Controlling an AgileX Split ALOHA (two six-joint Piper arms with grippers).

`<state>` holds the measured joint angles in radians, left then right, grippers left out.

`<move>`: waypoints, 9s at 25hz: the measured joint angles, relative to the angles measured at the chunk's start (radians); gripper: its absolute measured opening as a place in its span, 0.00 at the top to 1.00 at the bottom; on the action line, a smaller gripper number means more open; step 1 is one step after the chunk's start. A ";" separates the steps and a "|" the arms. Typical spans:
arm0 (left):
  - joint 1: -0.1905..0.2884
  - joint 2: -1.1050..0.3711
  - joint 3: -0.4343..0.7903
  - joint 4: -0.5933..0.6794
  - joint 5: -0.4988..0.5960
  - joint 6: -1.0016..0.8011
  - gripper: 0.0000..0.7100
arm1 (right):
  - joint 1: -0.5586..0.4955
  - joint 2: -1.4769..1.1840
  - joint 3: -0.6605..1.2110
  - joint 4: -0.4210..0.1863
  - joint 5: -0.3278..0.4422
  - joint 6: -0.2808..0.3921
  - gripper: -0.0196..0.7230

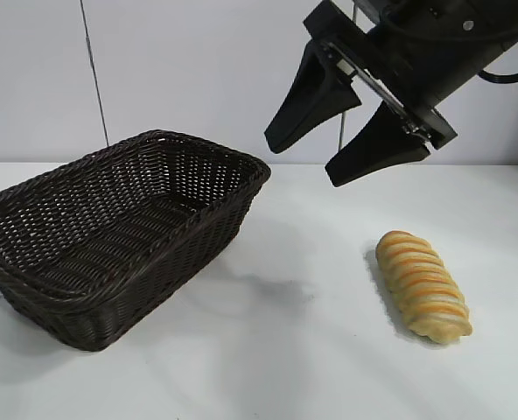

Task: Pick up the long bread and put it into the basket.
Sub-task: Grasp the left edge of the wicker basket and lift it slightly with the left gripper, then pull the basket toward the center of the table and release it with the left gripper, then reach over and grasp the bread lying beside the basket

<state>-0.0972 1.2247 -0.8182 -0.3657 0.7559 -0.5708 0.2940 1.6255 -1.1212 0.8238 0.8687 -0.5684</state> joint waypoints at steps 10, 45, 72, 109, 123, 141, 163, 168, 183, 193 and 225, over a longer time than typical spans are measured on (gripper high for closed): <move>0.000 0.002 0.000 0.003 -0.022 -0.041 0.22 | 0.000 0.000 0.000 0.001 0.000 0.000 0.24; -0.078 0.472 -0.003 -0.052 -0.222 -0.047 0.22 | 0.000 0.000 0.000 -0.001 0.000 0.018 0.24; -0.078 0.489 -0.003 -0.053 -0.255 -0.041 0.76 | 0.000 0.000 0.000 -0.002 0.000 0.018 0.24; -0.047 0.399 -0.161 -0.032 0.033 0.296 0.86 | 0.000 0.000 0.000 -0.002 0.000 0.022 0.24; -0.047 0.599 -0.460 -0.021 0.269 0.597 0.86 | 0.000 0.000 0.000 -0.002 0.009 0.023 0.24; -0.047 0.807 -0.592 -0.025 0.266 0.708 0.86 | 0.000 0.000 0.000 -0.003 0.021 0.025 0.24; -0.047 0.838 -0.597 -0.048 0.274 0.718 0.27 | 0.000 0.000 0.000 -0.002 0.022 0.026 0.24; -0.047 0.781 -0.599 -0.040 0.289 0.718 0.24 | 0.000 0.000 0.000 -0.002 0.022 0.026 0.24; -0.047 0.516 -0.602 0.001 0.367 0.717 0.24 | 0.000 0.000 0.000 -0.002 0.022 0.026 0.24; -0.047 0.457 -0.518 -0.190 0.297 0.766 0.24 | 0.000 0.000 0.000 -0.002 0.023 0.032 0.24; -0.047 0.457 -0.356 -0.295 0.140 0.812 0.24 | 0.000 0.000 0.000 -0.035 0.013 0.077 0.24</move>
<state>-0.1439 1.6822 -1.1744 -0.6602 0.8958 0.2407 0.2940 1.6255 -1.1212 0.7884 0.8816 -0.4910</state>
